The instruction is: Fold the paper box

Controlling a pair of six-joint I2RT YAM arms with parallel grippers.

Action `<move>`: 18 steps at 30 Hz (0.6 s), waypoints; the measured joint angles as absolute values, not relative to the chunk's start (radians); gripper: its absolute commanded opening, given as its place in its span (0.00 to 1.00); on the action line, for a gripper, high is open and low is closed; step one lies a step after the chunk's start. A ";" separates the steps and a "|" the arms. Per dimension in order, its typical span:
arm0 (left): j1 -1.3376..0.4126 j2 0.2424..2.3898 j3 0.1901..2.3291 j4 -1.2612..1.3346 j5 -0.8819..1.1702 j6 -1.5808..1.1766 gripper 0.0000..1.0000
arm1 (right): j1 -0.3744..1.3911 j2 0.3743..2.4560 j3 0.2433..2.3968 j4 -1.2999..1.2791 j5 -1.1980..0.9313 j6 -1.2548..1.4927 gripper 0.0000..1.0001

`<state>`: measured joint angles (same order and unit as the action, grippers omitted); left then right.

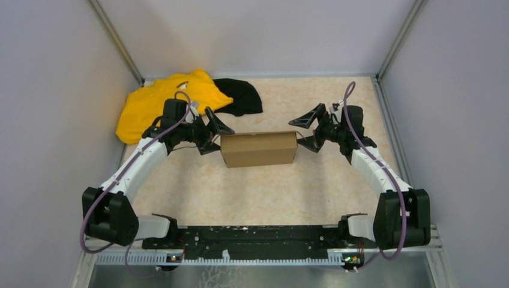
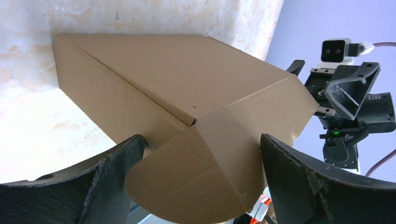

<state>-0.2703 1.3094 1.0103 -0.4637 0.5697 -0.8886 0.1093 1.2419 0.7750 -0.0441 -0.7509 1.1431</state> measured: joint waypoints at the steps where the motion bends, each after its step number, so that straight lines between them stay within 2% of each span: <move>1: -0.267 1.318 1.016 -0.460 0.574 -0.886 0.99 | 0.106 1.252 0.779 -0.043 -0.754 1.142 0.99; 18: -0.218 1.481 1.077 -0.412 0.702 -0.761 0.99 | 0.069 1.412 0.851 -0.078 -0.816 1.058 0.99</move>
<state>-0.2184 1.4807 1.0771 -0.4122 0.7017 -0.7612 0.0692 1.4120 0.8509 -0.0780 -0.8158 1.0584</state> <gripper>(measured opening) 0.989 0.985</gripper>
